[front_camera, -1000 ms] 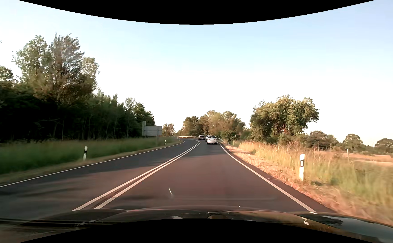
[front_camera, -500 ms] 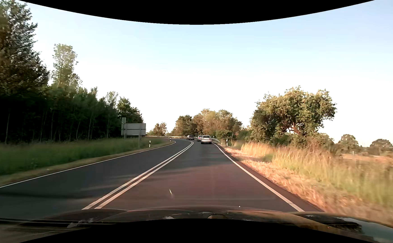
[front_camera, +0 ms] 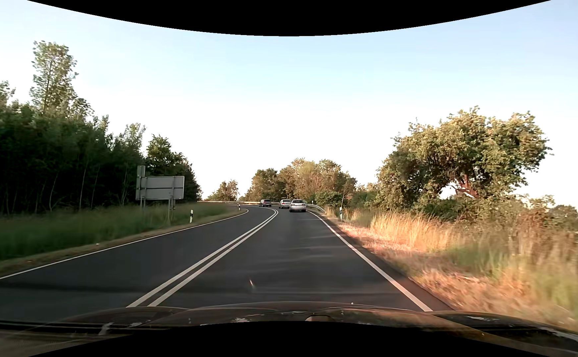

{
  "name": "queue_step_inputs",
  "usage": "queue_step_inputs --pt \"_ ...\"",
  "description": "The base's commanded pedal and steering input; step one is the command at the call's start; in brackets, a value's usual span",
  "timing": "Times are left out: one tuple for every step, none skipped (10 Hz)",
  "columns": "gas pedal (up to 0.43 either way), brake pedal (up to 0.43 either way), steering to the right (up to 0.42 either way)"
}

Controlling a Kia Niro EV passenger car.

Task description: Follow the waypoints while adhering to traffic rules and regulations

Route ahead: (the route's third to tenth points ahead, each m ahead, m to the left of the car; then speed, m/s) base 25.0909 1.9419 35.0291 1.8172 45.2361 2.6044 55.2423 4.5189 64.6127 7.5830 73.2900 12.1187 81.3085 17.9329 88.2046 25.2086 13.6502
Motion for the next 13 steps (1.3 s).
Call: queue_step_inputs --pt "0.39 0.0 0.009" --pt "0.39 0.0 0.009" --pt "0.39 0.0 0.009" --pt "0.39 0.0 0.009" --pt "0.39 0.0 0.009" --pt "0.378 0.0 0.007" --pt "0.378 0.0 0.003" --pt "0.37 0.0 -0.001" --pt "0.358 0.0 -0.001" --pt "0.35 0.0 -0.003" --pt "0.35 0.0 -0.003" --pt "0.331 0.0 -0.003" --pt "0.319 0.0 -0.01"
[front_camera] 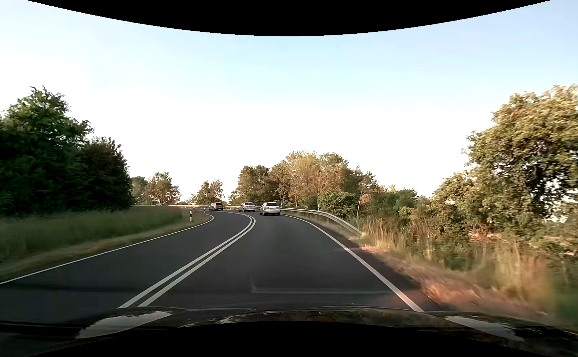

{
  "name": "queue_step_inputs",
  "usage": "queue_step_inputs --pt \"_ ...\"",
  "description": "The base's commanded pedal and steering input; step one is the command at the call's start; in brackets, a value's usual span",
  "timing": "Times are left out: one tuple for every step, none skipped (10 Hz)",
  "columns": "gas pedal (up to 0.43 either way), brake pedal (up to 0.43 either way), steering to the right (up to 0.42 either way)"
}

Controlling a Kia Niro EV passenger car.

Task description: Follow the waypoints while adhering to traffic rules and regulations

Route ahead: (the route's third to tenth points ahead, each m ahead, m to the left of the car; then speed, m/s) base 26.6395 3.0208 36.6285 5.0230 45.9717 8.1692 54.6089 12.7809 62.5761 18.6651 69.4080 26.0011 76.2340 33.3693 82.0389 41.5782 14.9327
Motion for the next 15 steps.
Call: queue_step_inputs --pt "0.319 0.0 -0.015" --pt "0.299 0.0 -0.016" --pt "0.287 0.0 -0.019" --pt "0.28 0.0 -0.021" --pt "0.268 0.0 -0.027" --pt "0.268 0.0 -0.03" --pt "0.248 0.0 -0.033" --pt "0.24 0.0 -0.034" --pt "0.228 0.0 -0.039" --pt "0.22 0.0 -0.043" --pt "0.209 0.0 -0.045" --pt "0.209 0.0 -0.047" --pt "0.209 0.0 -0.047" --pt "0.209 0.0 -0.047" --pt "0.197 0.0 -0.049"
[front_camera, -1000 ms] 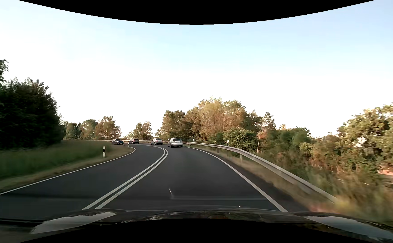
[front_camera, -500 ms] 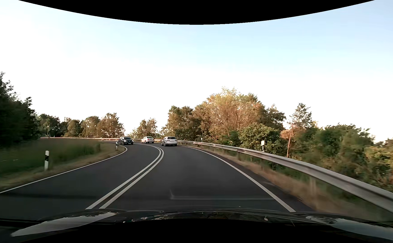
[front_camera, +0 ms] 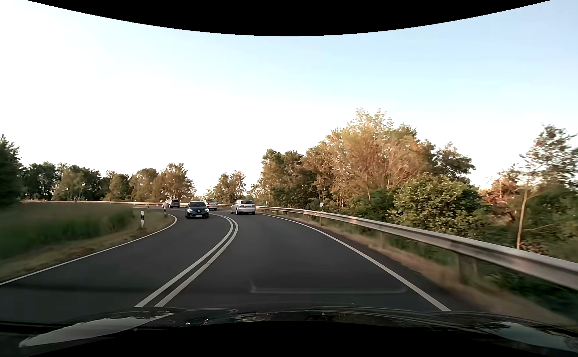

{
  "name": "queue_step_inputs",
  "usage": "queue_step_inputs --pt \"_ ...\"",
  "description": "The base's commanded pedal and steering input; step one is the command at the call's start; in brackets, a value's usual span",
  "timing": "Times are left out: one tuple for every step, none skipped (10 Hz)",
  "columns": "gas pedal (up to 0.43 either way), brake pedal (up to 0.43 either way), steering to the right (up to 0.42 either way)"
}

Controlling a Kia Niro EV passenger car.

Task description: Follow the waypoints while adhering to traffic rules and regulations

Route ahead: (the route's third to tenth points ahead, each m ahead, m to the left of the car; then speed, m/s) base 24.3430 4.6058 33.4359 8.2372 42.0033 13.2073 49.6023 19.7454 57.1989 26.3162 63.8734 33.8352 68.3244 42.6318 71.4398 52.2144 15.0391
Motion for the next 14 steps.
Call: queue_step_inputs --pt "0.197 0.0 -0.051" --pt "0.189 0.0 -0.055" --pt "0.177 0.0 -0.059" --pt "0.177 0.0 -0.061" --pt "0.177 0.0 -0.064" --pt "0.177 0.0 -0.065" --pt "0.177 0.0 -0.066" --pt "0.177 0.0 -0.068" --pt "0.177 0.0 -0.071" --pt "0.177 0.0 -0.075" --pt "0.177 0.0 -0.076" --pt "0.177 0.0 -0.076" --pt "0.177 0.0 -0.076" --pt "0.177 0.0 -0.076"
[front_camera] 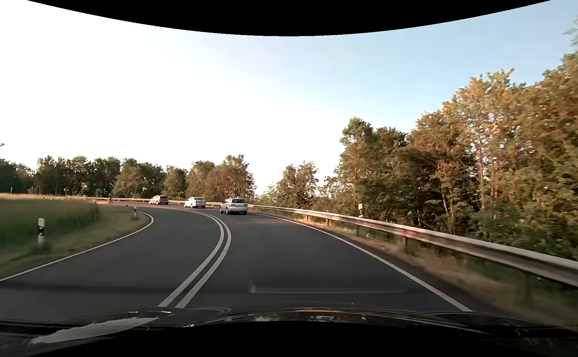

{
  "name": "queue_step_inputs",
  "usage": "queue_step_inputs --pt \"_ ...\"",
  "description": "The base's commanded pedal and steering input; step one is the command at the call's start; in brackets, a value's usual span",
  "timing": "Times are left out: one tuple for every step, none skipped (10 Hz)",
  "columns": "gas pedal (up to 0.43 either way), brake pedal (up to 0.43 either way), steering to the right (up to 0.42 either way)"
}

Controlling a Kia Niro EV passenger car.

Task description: Follow the waypoints while adhering to traffic rules and regulations

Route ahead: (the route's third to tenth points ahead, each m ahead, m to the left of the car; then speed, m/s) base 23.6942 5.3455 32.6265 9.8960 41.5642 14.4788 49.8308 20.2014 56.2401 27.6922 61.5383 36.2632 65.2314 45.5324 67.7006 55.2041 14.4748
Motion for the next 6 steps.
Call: queue_step_inputs --pt "0.177 0.0 -0.076" --pt "0.177 0.0 -0.077" --pt "0.177 0.0 -0.078" --pt "0.177 0.0 -0.079" --pt "0.177 0.0 -0.079" --pt "0.177 0.0 -0.08"
